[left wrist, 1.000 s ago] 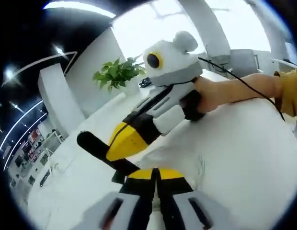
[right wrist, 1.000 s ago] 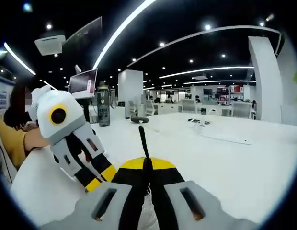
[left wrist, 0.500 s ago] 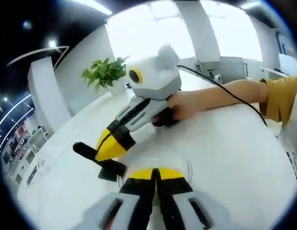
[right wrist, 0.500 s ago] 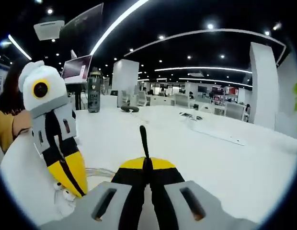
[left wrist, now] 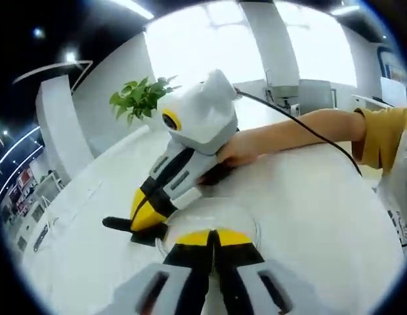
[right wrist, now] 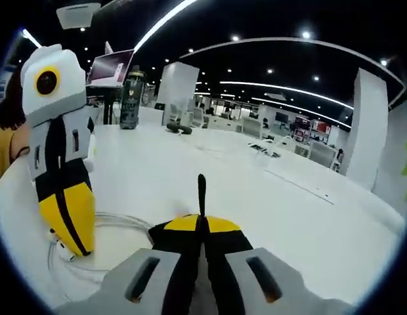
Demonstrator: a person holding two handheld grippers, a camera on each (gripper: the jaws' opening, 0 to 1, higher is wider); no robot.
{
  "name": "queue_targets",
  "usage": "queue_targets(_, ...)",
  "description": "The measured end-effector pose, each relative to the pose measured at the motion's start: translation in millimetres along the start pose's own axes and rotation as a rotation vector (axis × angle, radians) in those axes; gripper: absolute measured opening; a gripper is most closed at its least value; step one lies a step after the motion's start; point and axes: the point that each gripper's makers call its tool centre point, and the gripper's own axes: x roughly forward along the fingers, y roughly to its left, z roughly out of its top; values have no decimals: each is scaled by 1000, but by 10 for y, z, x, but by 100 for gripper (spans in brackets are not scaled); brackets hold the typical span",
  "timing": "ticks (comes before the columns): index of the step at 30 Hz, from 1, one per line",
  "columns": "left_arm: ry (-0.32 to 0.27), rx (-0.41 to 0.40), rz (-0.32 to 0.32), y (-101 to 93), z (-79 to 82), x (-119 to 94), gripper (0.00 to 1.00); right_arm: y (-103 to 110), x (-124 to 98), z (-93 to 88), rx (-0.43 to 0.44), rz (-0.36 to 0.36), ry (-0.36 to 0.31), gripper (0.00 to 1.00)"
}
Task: Peel open the Velcro strap on the desktop, arrange the wired earphones neatly onto it, and close the Velcro strap to secure them.
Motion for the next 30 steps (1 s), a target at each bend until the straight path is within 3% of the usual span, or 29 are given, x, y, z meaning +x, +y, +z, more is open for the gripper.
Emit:
queue_targets(2, -2, -7, -1, -16, -8, 1, 5, -120, 39, -13, 0, -60, 6, 5)
queue_targets(6, -2, -14, 1, -30, -18, 4, 5, -233, 123, -21, 14, -110, 11, 5)
queue_targets(10, -7, -20, 0, -7, -17, 13, 5, -326, 60, -41, 22, -171, 29, 6)
queue_targets(11, -12, -25, 0, -6, -19, 10, 5, -329, 4, 36, 83, -171, -26, 6)
queue_targets(13, -26, -75, -9, -12, -22, 7, 5, -257, -57, 194, 207, -108, -151, 4)
queue_targets(14, -30, -81, -12, -3, -27, 4, 5, -172, -92, 250, 248, -45, -191, 3)
queue_targets(15, -33, -86, -13, 3, -34, -1, 5, -85, -113, 256, 256, 12, -191, 3)
queue_targets(20, -34, -95, 2, 97, -51, -7, 5, 135, -19, 20, 129, 126, -21, 3)
queue_targets(22, -62, -148, -5, 125, -19, -27, 6, 95, 16, 28, 172, 114, -24, 3)
queue_targets(25, -122, -190, 16, 232, 54, -102, 6, -99, 69, -34, 146, 44, 6, 3)
queue_targets(27, -171, -216, 74, 346, 97, -186, 7, -97, 95, -15, 160, 44, 1, 3)
queue_targets(30, -270, -258, 212, 564, 144, -388, 7, -282, 109, -51, 154, -65, 13, 3)
